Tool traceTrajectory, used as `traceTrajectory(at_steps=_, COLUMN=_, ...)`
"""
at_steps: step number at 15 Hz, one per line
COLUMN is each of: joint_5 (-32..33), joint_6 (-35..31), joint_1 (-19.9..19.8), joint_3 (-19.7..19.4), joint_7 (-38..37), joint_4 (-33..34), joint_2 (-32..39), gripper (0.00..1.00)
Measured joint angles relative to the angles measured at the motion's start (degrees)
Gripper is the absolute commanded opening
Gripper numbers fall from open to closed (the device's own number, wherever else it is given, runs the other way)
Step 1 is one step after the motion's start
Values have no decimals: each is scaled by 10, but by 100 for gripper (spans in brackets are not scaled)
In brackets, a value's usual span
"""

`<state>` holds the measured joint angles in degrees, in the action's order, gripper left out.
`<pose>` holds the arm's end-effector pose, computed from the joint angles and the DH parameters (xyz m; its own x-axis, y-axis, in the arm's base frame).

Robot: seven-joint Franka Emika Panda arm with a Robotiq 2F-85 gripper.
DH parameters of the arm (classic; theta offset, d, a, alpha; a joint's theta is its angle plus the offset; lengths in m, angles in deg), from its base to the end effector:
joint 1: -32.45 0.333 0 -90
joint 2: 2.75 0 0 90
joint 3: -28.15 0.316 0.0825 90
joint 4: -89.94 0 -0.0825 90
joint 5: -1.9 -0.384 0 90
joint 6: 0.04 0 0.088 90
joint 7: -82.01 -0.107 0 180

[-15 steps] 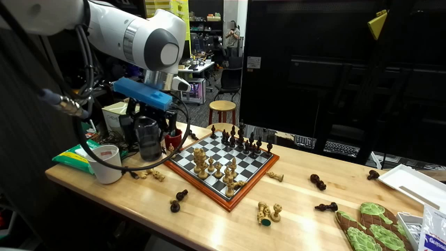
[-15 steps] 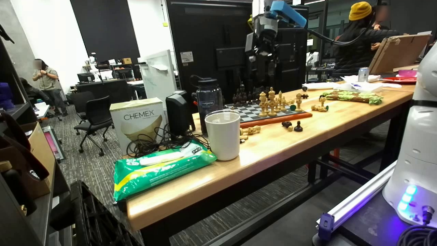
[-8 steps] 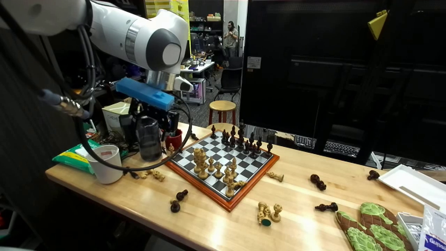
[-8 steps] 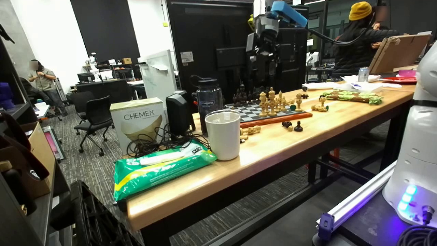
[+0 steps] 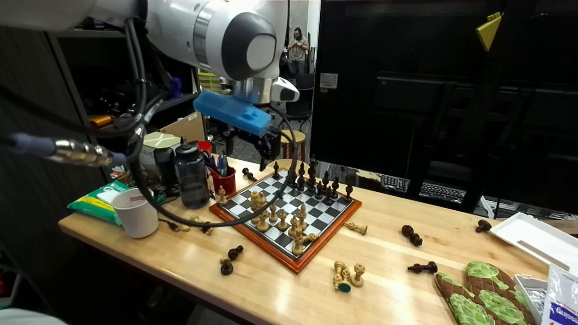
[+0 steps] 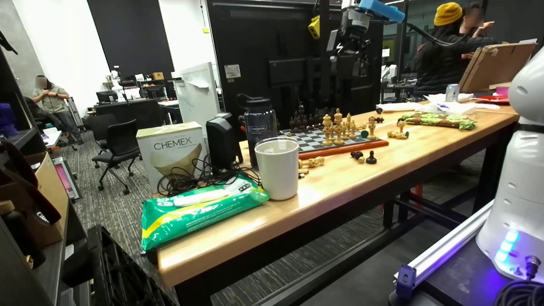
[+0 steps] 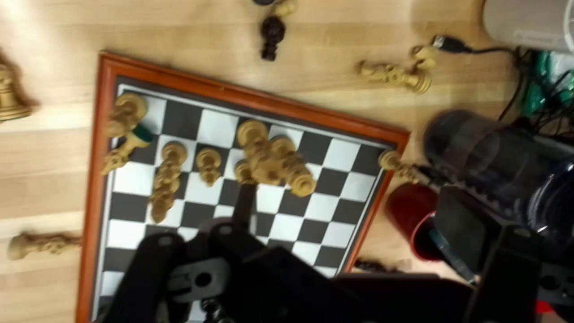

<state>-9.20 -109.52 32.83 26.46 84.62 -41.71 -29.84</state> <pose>0.4193 0.0028 0.5375 0.9953 -0.0402 0.0877 -0.0223 -0.9804 -0.1957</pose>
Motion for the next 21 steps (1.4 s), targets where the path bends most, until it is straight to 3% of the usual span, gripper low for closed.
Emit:
traceTrajectory(at_steps=5, joint_5=72, joint_6=-127, joint_1=-67, joint_3=-23, joint_7=-29, joint_4=-30, joint_2=-9, gripper=100)
traceTrajectory(at_steps=11, joint_5=187, joint_6=-243, joint_1=-141, joint_3=-10, joint_7=-181, joint_4=-84, joint_2=-2, gripper=100)
traceTrajectory(at_steps=14, joint_5=207, joint_6=-246, joint_1=-162, joint_3=5, joint_7=-242, joint_4=-96, joint_2=2, gripper=100)
traceTrajectory(at_steps=21, joint_5=198, joint_6=-246, joint_1=-162, joint_3=6, joint_7=-251, joint_4=-96, joint_2=8, gripper=100)
